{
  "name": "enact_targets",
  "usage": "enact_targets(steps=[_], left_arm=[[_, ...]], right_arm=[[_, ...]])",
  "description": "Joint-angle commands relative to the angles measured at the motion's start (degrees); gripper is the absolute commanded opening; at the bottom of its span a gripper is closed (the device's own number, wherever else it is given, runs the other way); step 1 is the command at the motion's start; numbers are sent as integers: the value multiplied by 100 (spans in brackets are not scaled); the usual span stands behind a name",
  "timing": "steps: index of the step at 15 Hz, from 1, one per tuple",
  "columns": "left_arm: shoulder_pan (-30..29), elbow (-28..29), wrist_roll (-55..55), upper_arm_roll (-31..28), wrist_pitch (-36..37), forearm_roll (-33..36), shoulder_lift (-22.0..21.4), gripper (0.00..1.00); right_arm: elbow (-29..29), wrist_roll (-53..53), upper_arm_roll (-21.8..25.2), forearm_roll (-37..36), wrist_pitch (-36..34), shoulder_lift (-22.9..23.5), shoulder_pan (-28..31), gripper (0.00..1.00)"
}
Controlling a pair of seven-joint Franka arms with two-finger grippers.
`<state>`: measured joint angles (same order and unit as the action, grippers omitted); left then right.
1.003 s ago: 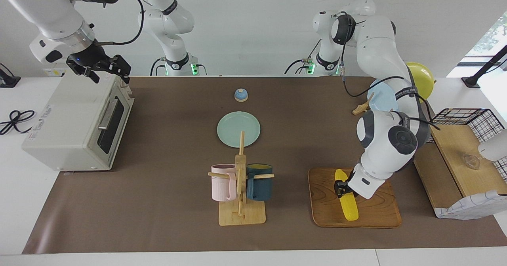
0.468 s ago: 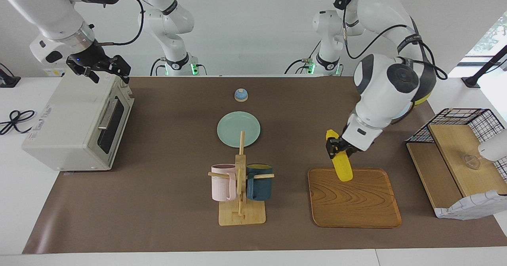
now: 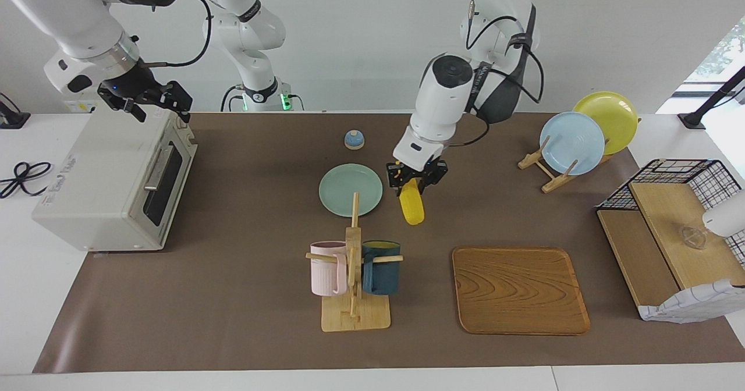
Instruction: Put corn in oven
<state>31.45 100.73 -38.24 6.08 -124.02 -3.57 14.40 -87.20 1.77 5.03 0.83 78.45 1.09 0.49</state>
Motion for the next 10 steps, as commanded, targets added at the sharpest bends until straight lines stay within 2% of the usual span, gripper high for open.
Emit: enact_targets(steps=[1, 6, 10], left_arm=[[526, 1149, -122, -115, -1034, -74, -438, 0], [1003, 1133, -465, -124, -1800, -74, 63, 0], [1170, 1115, -491, -133, -1915, -65, 283, 0]], right_arm=[[-192, -19, -11, -31, -40, -153, 48, 100], [-184, -19, -11, -31, -49, -153, 48, 100], [-184, -19, -11, -31, -67, -153, 48, 100]])
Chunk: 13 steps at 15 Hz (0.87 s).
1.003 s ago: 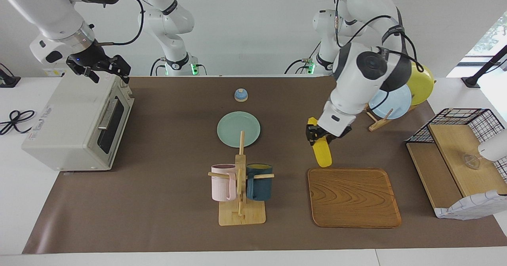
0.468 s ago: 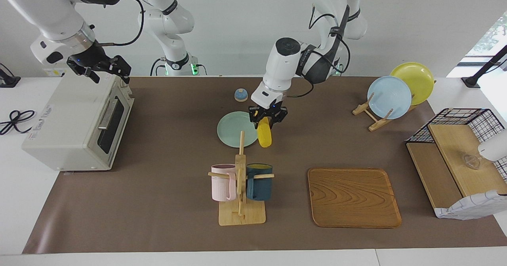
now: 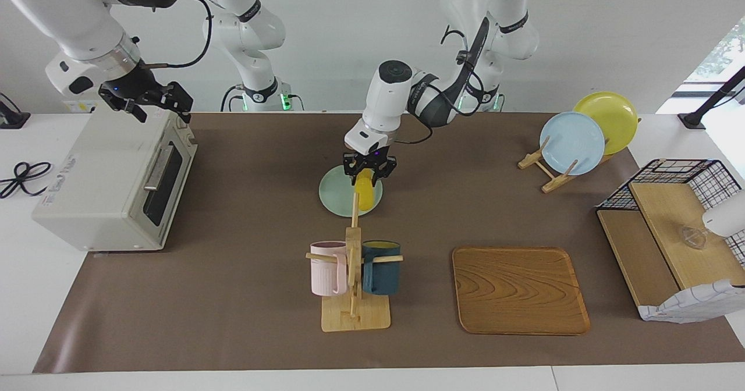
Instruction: Put corn in oven
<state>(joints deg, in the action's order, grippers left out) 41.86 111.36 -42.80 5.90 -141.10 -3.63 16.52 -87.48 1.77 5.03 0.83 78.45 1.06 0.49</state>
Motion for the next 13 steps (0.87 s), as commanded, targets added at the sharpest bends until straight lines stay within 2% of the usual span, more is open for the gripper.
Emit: enact_targets(steps=[1, 3, 4, 5, 6, 7, 8, 9, 10, 13], left_arm=[[129, 52, -35, -115, -225, -58, 106, 0], [164, 61, -35, -115, -234, -58, 141, 0], [164, 61, -26, -106, -225, -58, 141, 0], [164, 61, -26, -106, -225, -58, 141, 0], [173, 70, -18, -106, -217, -58, 141, 0], [208, 70, -18, -115, -208, -58, 141, 4], [234, 70, -35, -115, -182, -50, 133, 30], [235, 79, -44, -124, -164, -58, 133, 61], [235, 79, -53, -124, -146, -58, 133, 100], [235, 70, -96, -124, -120, -58, 133, 100]], right_arm=[[-164, -36, -11, -31, -58, -150, 48, 100], [-217, 7, -11, -31, -49, -194, 48, 100], [-304, 42, -19, -31, -32, -220, 57, 82], [-340, 95, -19, -31, 21, -238, 48, 43], [-393, 96, -11, -31, 117, -255, 31, 13], [-645, 122, -2, -31, 257, -369, 91, 0], [-918, 305, -2, -22, 554, -483, 188, 0], [-1216, 654, -2, -5, 853, -606, 241, 0], [-1489, 876, -2, -4, 1161, -711, 241, 0], [-2359, 895, 16, -371, 1987, -1063, 259, 0]])
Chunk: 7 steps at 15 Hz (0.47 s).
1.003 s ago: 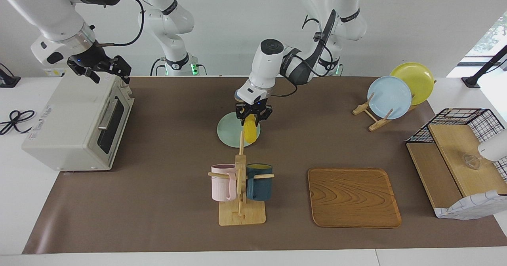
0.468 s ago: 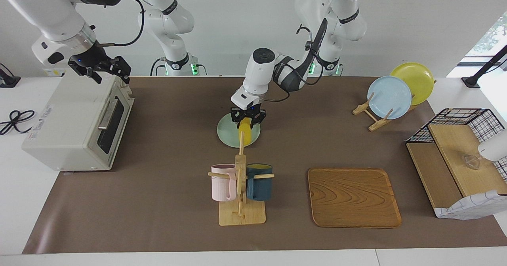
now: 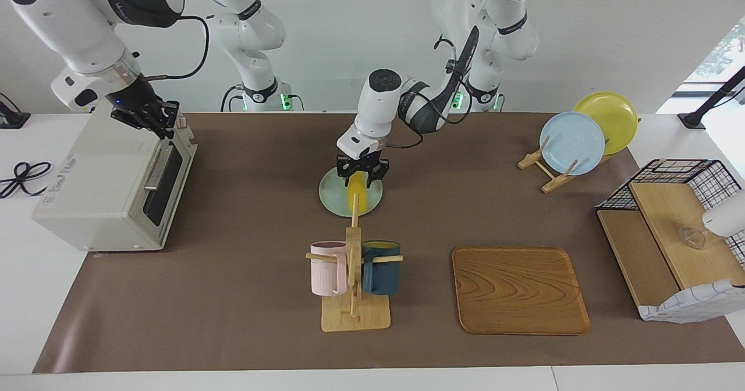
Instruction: Put corn in oven
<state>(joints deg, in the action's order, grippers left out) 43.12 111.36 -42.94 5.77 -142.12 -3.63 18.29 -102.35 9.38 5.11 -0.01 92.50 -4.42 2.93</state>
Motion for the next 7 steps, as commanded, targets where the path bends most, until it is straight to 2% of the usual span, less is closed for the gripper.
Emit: enact_targets(steps=[1, 3, 7], left_arm=[[109, 70, -178, -111, 52, -50, -53, 100], [91, 62, -162, -119, 105, -50, -106, 100], [-224, 18, -118, -146, 595, -32, -535, 100]], right_arm=[[-1179, 117, 8, -411, 889, -637, 14, 0], [-1690, -49, 17, -718, 1400, -761, 75, 0], [-1919, -322, 8, -887, 1586, -727, 295, 0]])
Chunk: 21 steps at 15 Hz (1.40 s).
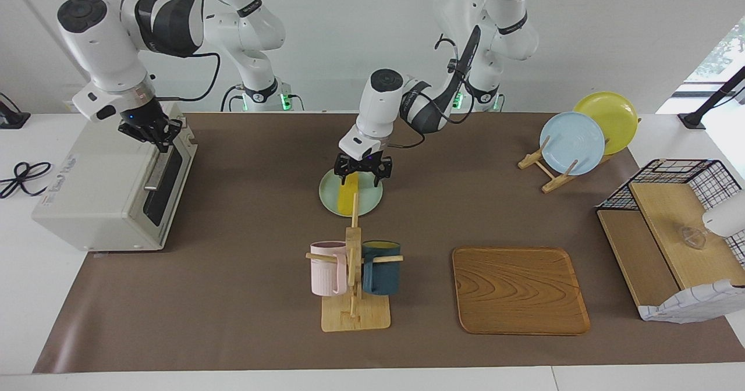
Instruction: Put corn in oven
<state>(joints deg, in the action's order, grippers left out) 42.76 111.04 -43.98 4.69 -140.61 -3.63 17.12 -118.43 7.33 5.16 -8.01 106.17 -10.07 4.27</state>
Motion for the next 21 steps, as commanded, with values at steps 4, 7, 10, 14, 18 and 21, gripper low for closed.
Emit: enact_targets(steps=[4, 7, 10, 14, 18, 21], left_arm=[[-864, -503, 476, -39, 1595, 21, -658, 100], [-1592, -1109, 1266, -39, 2501, 21, -710, 100], [-2191, -1278, 1970, -39, 3030, 21, -929, 100], [-2999, -1286, 2971, -39, 3671, 21, -1395, 100], [-3396, -1339, 3395, -47, 4313, 99, -1712, 100], [-3519, -1339, 3396, -47, 4656, 117, -1905, 100]], right_arm=[[-515, -188, 12, -130, 501, -84, 223, 0], [-541, -206, 12, -130, 510, -39, 232, 0], [-541, -197, 3, -130, 589, 57, 232, 0], [-629, -224, -6, -113, 782, 233, 215, 0], [-638, -258, -15, -25, 914, 409, 127, 0], [-638, -461, -15, -8, 993, 549, -48, 0]])
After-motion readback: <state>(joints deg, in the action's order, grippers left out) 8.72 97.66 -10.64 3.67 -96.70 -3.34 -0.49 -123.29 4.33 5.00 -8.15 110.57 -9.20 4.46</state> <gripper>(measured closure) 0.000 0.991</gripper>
